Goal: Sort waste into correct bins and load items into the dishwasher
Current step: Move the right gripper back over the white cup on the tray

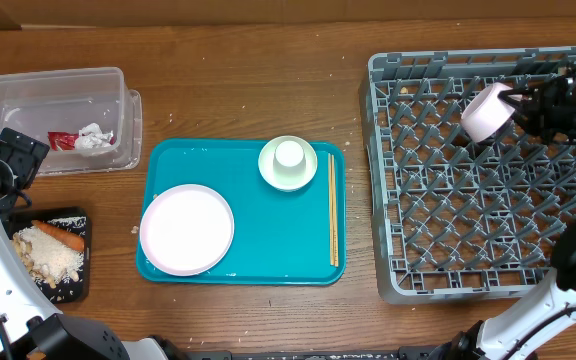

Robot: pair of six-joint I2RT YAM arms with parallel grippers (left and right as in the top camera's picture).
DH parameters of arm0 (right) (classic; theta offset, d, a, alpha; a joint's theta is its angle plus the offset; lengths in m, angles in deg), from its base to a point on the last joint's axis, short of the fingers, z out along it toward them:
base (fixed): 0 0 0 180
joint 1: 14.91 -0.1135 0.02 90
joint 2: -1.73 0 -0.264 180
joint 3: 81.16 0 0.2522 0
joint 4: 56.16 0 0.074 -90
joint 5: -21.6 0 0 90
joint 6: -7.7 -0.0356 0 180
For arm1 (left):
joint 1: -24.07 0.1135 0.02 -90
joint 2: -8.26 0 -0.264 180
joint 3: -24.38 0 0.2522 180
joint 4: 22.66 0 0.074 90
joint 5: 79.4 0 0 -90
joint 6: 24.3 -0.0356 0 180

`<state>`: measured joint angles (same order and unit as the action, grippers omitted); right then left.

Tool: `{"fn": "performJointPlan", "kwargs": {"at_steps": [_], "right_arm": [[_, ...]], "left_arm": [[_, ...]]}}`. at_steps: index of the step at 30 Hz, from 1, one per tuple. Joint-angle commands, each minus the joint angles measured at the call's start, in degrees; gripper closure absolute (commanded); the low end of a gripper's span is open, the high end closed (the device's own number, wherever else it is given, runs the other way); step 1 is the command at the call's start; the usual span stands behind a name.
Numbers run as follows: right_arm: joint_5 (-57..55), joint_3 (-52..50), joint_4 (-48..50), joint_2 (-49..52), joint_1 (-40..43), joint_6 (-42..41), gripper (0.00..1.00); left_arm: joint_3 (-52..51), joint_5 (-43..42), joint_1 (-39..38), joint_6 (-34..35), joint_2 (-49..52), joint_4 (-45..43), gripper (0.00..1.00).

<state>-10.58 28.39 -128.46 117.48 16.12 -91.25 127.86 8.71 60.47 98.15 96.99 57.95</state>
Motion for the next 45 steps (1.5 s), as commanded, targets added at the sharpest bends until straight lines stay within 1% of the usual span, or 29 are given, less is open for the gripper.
{"fn": "performJointPlan", "kwargs": {"at_steps": [1,2,3,4,6,7,8,9,12,16,20,21,22,27,29,30,32,34,36,38,41,45], "right_arm": [[-20.11,2.47,-3.50,-5.73,0.13,-6.14,0.74],[-23.89,2.95,-4.59,-6.84,0.13,-8.22,0.72],[-26.75,3.50,-5.73,-7.85,0.13,-9.46,0.67],[-30.08,4.48,-7.56,-9.05,0.13,-10.64,0.57],[-36.09,6.78,-11.41,-10.75,0.13,-12.81,0.26],[-38.75,8.04,-13.35,-11.43,0.13,-13.90,0.18],[-40.87,9.40,-15.34,-12.00,0.13,-14.34,0.13],[-42.38,10.78,-17.20,-12.52,0.11,-14.71,0.00],[-43.63,14.88,-23.12,-13.97,-0.09,-15.13,0.00],[-39.69,16.70,-28.04,-16.98,-2.49,-14.34,0.00],[-27.06,16.68,-29.92,-20.13,-11.67,-2.97,0.00],[-25.40,16.68,-29.92,-20.31,-14.16,-1.38,0.00],[-24.76,16.68,-29.62,-20.26,-19.89,-0.52,0.00],[-26.36,14.29,-23.98,-19.28,-37.09,-0.72,0.00],[-28.57,13.81,-21.70,-18.21,-42.86,-2.84,0.00],[-31.50,13.44,-19.91,-17.25,-46.90,-5.22,0.00],[-37.07,12.92,-17.51,-15.85,-51.84,-9.05,0.00],[-45.05,12.57,-15.15,-13.64,-57.35,-14.01,0.00],[-50.56,12.37,-13.16,-11.37,-61.37,-16.26,0.00],[-55.12,12.24,-11.47,-9.07,-64.74,-17.14,0.00],[-62.97,12.24,-10.16,-5.33,-68.46,-20.96,0.00],[-64.57,12.24,-7.04,-0.44,-69.99,-21.57,0.00]], "left_arm": [[0.31,0.42,-0.07,-0.52,0.13,0.02,0.00],[0.31,0.42,-0.07,-0.52,0.13,0.00,0.00],[0.31,0.42,-0.07,-0.52,0.13,0.00,0.00],[0.31,0.42,-0.07,-0.52,0.13,0.00,0.00],[0.31,0.42,-0.07,-0.52,0.13,0.02,0.00],[0.31,0.42,-0.07,-0.52,0.13,0.00,0.00],[0.31,0.42,-0.07,-0.52,0.13,0.00,0.00],[0.31,0.42,-0.07,-0.52,0.13,0.00,0.00],[0.31,0.42,-0.07,-0.52,0.13,0.02,0.00],[0.31,0.42,-0.07,-0.52,0.13,0.02,0.00],[0.31,0.42,-0.07,-0.52,0.13,0.02,0.00],[0.31,0.42,-0.07,-0.52,0.13,0.02,0.00],[0.31,0.42,-0.07,-0.52,0.13,0.00,0.00],[0.31,0.42,-0.07,-0.52,0.13,0.02,0.00],[0.31,0.42,-0.07,-0.52,0.13,0.00,0.00],[0.31,0.42,-0.07,-0.52,0.13,0.02,0.00],[0.31,0.42,-0.07,-0.52,0.13,0.00,0.00],[0.31,0.42,-0.07,-0.50,0.13,0.00,0.00],[0.31,0.42,-0.07,-0.52,0.13,0.00,0.00],[0.31,0.42,-0.07,-0.52,0.13,0.00,0.00],[0.31,0.42,-0.07,-0.52,0.13,0.00,0.00],[0.31,0.42,-0.07,-0.52,0.13,0.00,0.00]]}}
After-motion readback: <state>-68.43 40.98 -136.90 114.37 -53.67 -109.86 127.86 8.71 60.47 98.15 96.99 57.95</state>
